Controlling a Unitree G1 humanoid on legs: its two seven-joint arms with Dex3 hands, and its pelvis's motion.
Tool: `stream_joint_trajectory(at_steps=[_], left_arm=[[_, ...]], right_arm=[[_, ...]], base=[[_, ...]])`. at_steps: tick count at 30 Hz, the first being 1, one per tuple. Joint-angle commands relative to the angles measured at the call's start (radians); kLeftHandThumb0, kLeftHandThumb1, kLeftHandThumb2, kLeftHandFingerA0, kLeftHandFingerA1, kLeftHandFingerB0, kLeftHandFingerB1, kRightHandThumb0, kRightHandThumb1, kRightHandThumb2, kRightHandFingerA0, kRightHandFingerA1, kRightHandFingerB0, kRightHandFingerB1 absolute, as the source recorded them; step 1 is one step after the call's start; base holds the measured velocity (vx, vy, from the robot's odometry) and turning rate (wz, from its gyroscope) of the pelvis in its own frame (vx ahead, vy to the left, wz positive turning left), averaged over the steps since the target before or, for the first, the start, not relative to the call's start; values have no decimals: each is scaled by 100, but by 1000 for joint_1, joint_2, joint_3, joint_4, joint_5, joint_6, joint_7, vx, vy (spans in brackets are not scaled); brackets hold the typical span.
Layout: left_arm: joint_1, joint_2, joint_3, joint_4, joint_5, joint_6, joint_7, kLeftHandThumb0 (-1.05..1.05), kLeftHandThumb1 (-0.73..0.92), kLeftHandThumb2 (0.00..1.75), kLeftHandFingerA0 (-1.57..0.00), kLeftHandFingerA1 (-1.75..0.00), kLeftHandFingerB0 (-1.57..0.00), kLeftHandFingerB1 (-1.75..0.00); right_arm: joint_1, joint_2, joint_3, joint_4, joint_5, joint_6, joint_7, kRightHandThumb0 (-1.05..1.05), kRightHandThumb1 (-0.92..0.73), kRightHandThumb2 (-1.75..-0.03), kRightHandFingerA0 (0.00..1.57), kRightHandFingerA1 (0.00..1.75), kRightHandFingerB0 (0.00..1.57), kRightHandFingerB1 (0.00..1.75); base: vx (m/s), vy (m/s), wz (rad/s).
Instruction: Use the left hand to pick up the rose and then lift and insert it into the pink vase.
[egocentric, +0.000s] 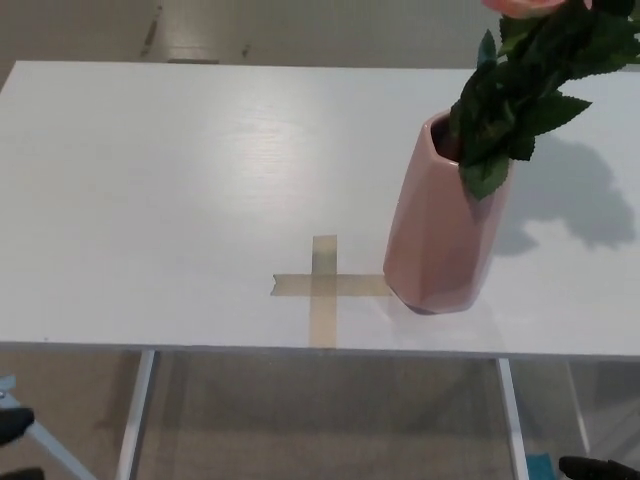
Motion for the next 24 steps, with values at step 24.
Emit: stream_joint_trajectory(at_steps=[24], left_arm=[[-455, 27, -370, 1127, 355, -429, 581, -24, 41, 93, -7, -50, -7, -48]], right_arm=[[-37, 1, -22, 23, 28, 8, 15, -20, -62, -58, 62, 52, 56, 48]], base=[[0, 0, 0]])
